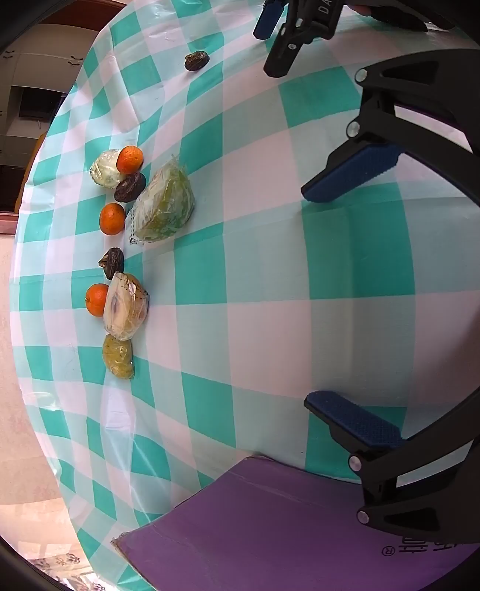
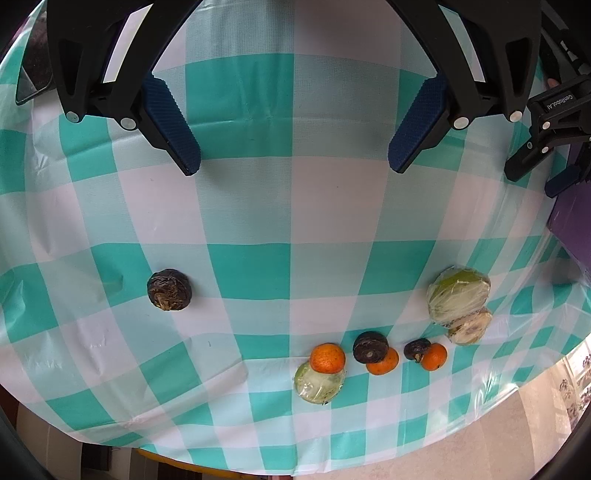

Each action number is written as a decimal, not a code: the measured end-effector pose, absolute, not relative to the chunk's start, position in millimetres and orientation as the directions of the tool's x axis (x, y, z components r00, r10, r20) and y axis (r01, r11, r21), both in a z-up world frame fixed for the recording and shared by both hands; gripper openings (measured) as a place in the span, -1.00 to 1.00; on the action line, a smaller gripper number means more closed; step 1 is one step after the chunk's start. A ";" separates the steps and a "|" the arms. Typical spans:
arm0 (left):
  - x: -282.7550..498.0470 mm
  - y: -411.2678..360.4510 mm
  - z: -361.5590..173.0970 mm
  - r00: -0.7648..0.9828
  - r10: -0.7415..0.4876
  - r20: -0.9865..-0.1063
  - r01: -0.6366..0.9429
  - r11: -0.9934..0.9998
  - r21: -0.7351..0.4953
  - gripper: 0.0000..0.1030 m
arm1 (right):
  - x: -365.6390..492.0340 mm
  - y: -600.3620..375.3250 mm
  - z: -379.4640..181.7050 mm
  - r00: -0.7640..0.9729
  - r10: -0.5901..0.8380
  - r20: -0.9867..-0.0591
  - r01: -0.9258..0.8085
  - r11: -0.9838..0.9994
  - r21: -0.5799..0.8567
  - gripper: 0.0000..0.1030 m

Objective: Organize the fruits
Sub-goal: 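Grasp the wrapped cabbage half with the left tool while the right tool grasps a mangosteen, then carry the cabbage and mangosteen in both tools over the purple box, then open both tools to drop the cabbage and mangosteen into the box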

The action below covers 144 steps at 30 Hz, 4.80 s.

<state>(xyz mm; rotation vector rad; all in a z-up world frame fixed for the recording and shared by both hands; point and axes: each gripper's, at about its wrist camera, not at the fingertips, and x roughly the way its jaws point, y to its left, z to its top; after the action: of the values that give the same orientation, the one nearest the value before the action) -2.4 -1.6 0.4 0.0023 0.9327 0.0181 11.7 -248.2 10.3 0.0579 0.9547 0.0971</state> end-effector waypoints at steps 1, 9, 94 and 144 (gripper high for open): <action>-5.8 -2.6 2.8 0.591 0.016 -0.807 -0.016 1.000 0.008 0.97 | 9.4 -259.6 12.6 0.588 0.133 -0.798 -0.032 0.989 0.142 0.91; 1.1 -19.5 5.6 0.598 -0.021 -0.801 0.021 1.000 -0.011 0.97 | 4.1 -324.7 22.5 0.665 0.163 -0.729 0.100 0.947 0.304 0.91; -167.9 68.9 97.1 0.837 -0.121 -0.534 0.039 0.986 -0.161 0.18 | -74.2 -112.3 80.8 0.634 0.360 -0.684 -0.385 0.915 0.124 -0.27; -183.9 267.2 58.9 0.395 0.259 -0.881 -0.190 0.962 0.197 0.38 | -99.7 199.9 51.5 0.317 0.168 -0.934 -0.901 0.362 -0.240 -0.26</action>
<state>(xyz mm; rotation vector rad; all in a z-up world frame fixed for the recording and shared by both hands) -183.9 267.2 58.9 0.0682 1.1295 0.2847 -99.7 199.9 51.5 -0.9250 0.9846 0.8542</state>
